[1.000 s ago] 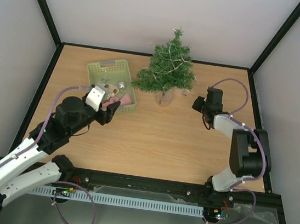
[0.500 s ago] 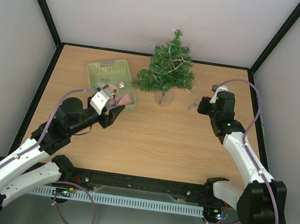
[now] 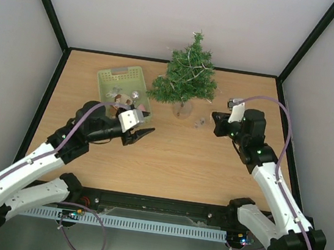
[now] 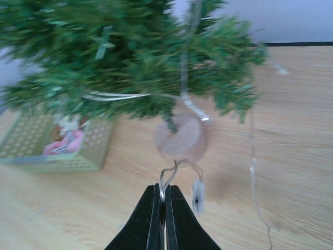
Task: Decorate the small christmas tree
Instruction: Wrap the decoration item around the Christmas tree.
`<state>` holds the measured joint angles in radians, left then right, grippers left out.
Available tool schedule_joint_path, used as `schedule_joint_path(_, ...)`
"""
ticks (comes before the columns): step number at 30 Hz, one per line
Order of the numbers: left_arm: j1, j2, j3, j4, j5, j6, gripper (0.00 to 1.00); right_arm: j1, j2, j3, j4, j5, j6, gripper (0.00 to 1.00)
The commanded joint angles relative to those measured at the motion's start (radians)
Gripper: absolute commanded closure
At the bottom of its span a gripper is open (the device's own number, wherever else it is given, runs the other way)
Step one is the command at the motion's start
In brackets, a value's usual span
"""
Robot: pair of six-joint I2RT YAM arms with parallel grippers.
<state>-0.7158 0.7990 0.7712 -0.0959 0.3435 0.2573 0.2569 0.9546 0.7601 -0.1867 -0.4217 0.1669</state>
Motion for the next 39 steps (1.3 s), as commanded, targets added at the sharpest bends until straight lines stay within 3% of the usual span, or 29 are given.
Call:
schedule_joint_path(1, -0.011, 0.091, 0.121, 0.017, 0.108, 0.163, 0.47, 0.040, -0.081, -0.044, 0.039, -0.199, -0.066, 0.98)
schedule_joint_path(9, -0.023, 0.253, 0.270, -0.034, 0.259, 0.341, 0.48, 0.168, -0.171, -0.090, 0.139, -0.418, -0.161, 0.98)
schedule_joint_path(21, -0.094, 0.389, 0.329, -0.121, 0.381, 0.380, 0.44, 0.265, -0.211, -0.069, 0.179, -0.565, -0.222, 0.98)
schedule_joint_path(28, -0.131, 0.464, 0.369, -0.148, 0.374, 0.403, 0.48, 0.281, -0.212, -0.069, 0.191, -0.590, -0.219, 0.98)
schedule_joint_path(31, -0.132, 0.465, 0.368, -0.124, 0.355, 0.397, 0.57, 0.283, -0.217, -0.070, 0.188, -0.598, -0.224, 0.98)
schedule_joint_path(37, -0.133, 0.449, 0.348, -0.080, 0.332, 0.373, 0.96, 0.284, -0.243, -0.079, 0.189, -0.610, -0.231, 0.98)
schedule_joint_path(39, -0.133, 0.442, 0.343, -0.075, 0.334, 0.369, 0.97, 0.284, -0.248, -0.084, 0.205, -0.604, -0.215, 0.98)
